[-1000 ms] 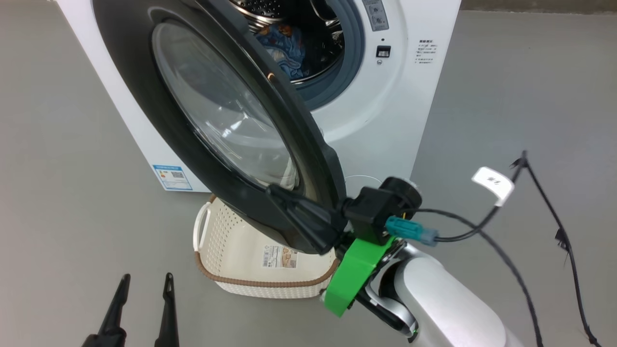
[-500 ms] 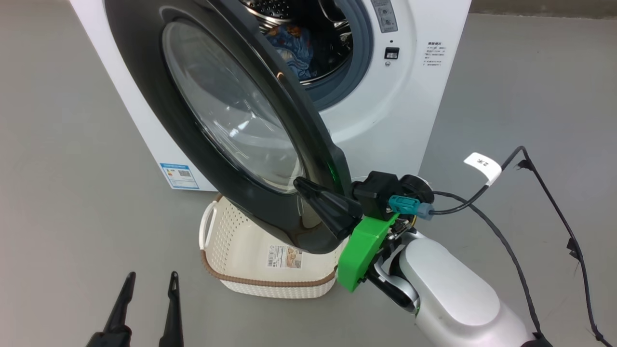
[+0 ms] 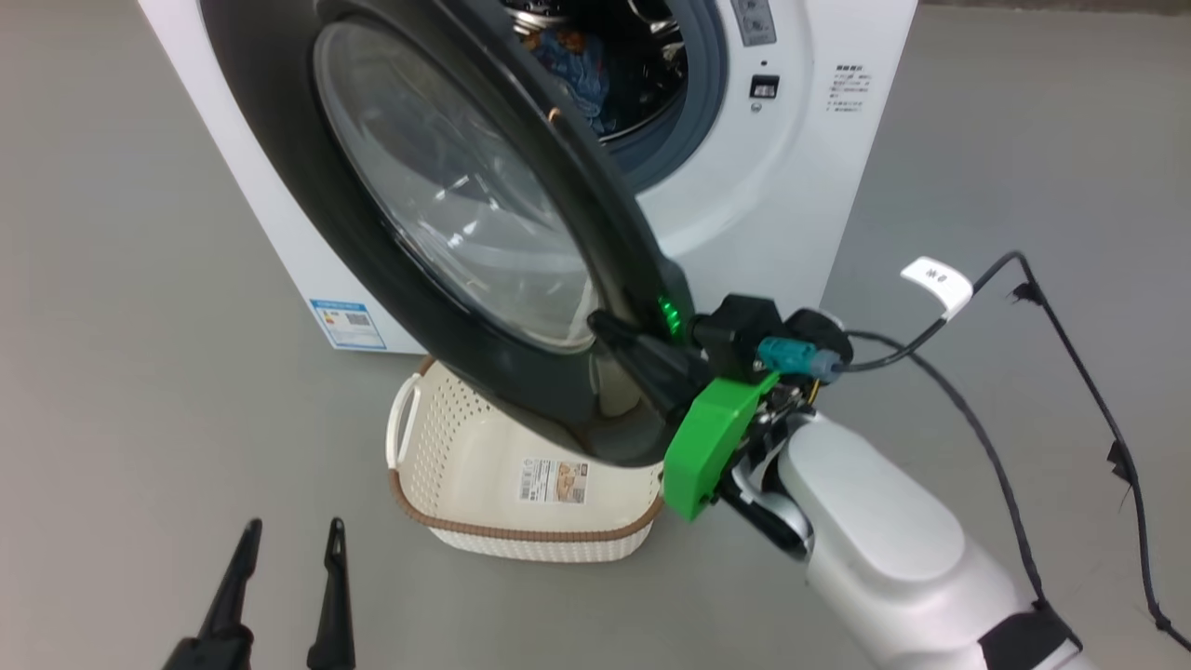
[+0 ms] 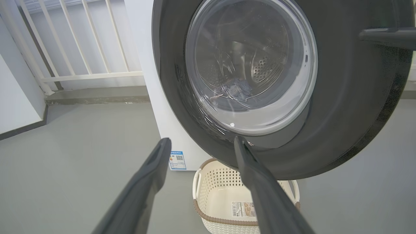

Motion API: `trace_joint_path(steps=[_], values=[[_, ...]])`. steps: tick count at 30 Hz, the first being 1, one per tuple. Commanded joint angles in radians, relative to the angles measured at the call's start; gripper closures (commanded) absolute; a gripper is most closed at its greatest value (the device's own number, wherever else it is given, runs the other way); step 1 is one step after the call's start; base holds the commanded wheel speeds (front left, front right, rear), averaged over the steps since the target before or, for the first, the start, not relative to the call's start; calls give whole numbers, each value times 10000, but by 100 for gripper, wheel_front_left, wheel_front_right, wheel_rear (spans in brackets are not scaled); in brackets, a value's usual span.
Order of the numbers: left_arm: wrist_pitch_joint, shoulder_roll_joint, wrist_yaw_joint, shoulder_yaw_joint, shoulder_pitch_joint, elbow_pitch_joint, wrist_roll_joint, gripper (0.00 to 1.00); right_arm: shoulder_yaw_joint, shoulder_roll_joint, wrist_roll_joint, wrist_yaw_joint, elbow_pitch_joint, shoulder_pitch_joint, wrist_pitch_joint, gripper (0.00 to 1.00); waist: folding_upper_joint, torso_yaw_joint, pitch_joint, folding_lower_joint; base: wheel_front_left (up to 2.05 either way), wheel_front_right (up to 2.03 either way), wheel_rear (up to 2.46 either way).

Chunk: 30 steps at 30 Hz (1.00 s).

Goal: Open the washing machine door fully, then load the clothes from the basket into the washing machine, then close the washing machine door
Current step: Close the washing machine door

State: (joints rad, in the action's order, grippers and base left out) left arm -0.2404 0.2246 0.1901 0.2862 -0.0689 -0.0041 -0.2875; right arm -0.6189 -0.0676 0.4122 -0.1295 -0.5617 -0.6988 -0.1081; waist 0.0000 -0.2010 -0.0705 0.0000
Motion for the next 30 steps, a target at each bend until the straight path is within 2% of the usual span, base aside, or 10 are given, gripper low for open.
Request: trace_joint_path(steps=[1, 9, 14, 30], values=[[-120, 154, 27, -368, 587, -272, -27, 0, 142, 174, -175, -12, 66, -400, -106, 100, 0, -25, -138, 0, 0, 0, 0], [-169, 5, 28, -445, 986, -416, -67, 0, 1188, 154, -1033, -12, -789, -1571, -220, 100, 0, -169, -994, 0, 0, 0, 0], [-198, -168, -103, -440, 1479, -461, -16, 0, 1968, -109, -1602, -12, -1401, -2673, -258, 100, 0, -442, -1664, 0, 0, 0, 0], [-213, -1132, -869, -715, 2503, -381, 393, 0, 3992, -638, -2757, -12, -4123, -6035, -1236, 100, 0, -1247, -3089, 0, 0, 0, 0]])
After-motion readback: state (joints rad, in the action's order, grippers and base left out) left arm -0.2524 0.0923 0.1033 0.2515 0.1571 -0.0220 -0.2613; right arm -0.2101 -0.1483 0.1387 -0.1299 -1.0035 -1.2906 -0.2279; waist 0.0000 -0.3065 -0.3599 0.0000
